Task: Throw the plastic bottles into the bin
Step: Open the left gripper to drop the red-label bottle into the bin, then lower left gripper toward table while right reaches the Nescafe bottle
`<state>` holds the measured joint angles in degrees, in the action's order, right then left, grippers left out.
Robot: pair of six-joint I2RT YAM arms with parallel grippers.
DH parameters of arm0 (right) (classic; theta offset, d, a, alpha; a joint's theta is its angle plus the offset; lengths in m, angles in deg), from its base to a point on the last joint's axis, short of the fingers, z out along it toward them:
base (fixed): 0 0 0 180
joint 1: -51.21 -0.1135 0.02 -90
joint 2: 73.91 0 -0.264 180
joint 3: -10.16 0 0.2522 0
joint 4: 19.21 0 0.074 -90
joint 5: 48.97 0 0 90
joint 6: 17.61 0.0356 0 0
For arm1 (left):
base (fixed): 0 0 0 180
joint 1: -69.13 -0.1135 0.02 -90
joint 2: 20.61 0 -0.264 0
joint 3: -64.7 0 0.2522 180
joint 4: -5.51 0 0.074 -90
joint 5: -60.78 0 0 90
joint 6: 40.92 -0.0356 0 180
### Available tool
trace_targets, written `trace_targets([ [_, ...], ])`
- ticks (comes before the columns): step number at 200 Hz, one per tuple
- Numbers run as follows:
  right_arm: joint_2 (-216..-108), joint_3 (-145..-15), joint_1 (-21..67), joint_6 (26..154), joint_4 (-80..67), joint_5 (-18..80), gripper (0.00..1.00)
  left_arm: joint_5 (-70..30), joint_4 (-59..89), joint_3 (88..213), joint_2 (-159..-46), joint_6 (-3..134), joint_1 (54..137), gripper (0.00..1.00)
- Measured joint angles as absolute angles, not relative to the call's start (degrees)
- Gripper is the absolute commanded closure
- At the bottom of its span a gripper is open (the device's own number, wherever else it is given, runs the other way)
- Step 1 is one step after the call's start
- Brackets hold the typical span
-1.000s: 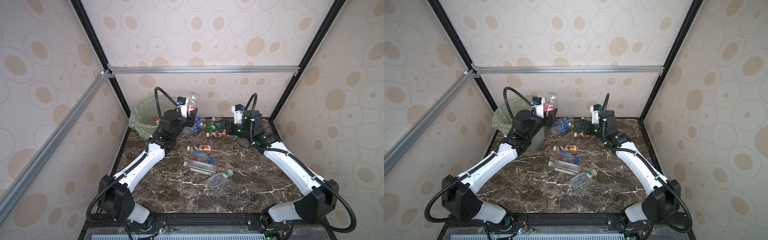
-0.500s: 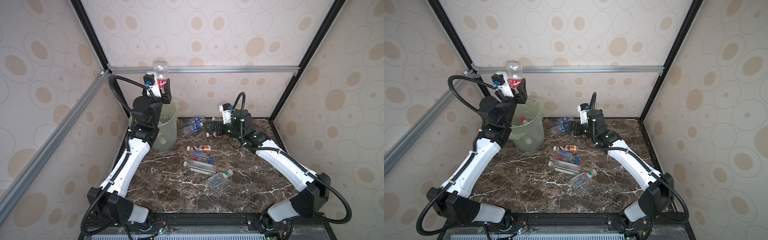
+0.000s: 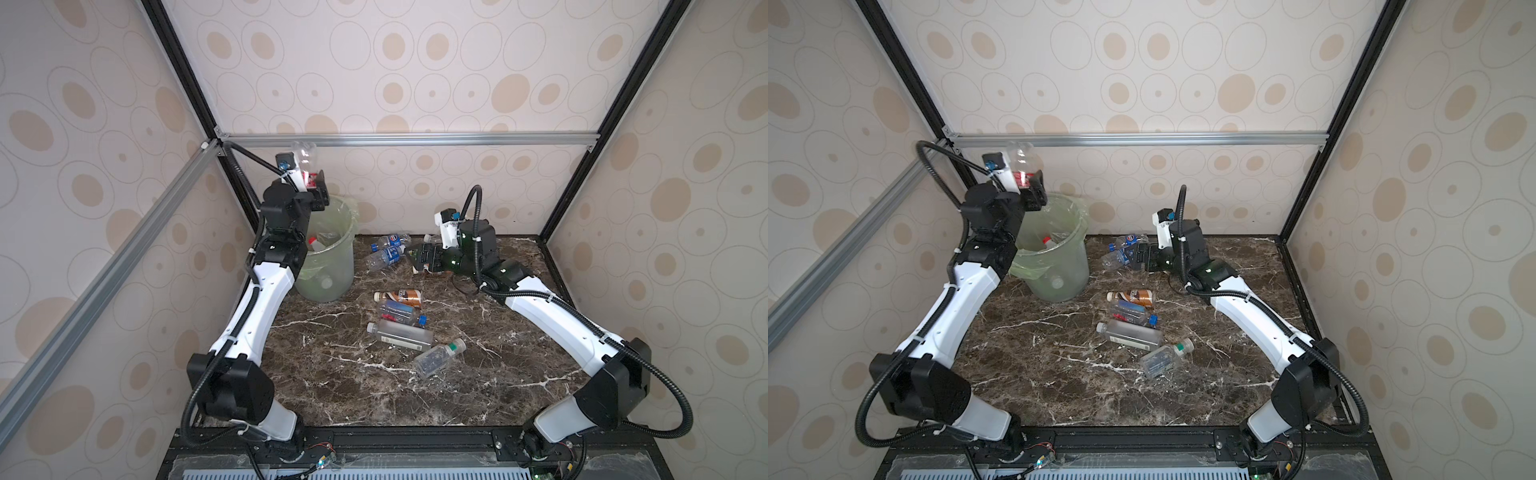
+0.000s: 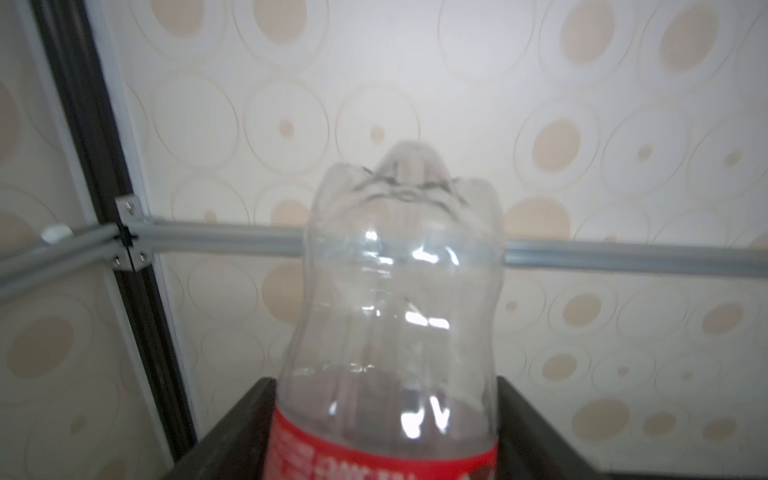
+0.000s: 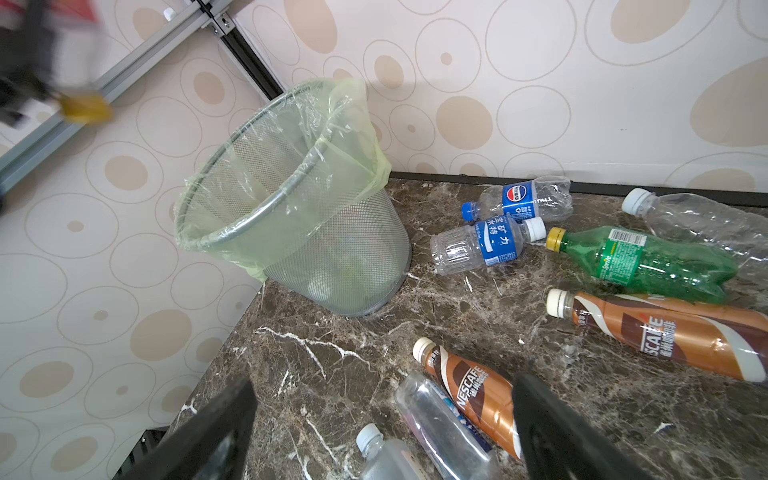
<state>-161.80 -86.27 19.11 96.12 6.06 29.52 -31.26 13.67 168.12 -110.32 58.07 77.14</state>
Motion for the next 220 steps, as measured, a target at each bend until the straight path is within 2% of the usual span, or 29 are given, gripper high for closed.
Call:
trace_targets([
  [42, -161.8, -86.3, 19.1, 96.5, 5.7, 29.4, 0.01, -27.6, 21.6, 168.0, -107.7, 59.9, 77.4, 0.01],
  [95, -161.9, -86.2, 19.1, 97.4, 5.7, 29.9, 0.01, -25.2, 19.9, 173.1, -100.0, 61.1, 80.4, 0.01],
  [133, -161.9, -86.2, 19.9, 97.4, 7.7, 32.8, 0.01, -24.4, 19.8, 171.9, -100.5, 61.7, 85.1, 0.01],
  [186, -163.6, -84.6, 29.1, 97.4, 11.4, 35.3, 0.01, -22.9, 19.6, 165.8, -103.0, 65.0, 93.8, 0.01],
  [220, -169.0, -84.5, 34.6, 96.9, 13.3, 35.9, 0.01, -22.1, 17.7, 161.5, -103.7, 69.9, 97.9, 0.01],
])
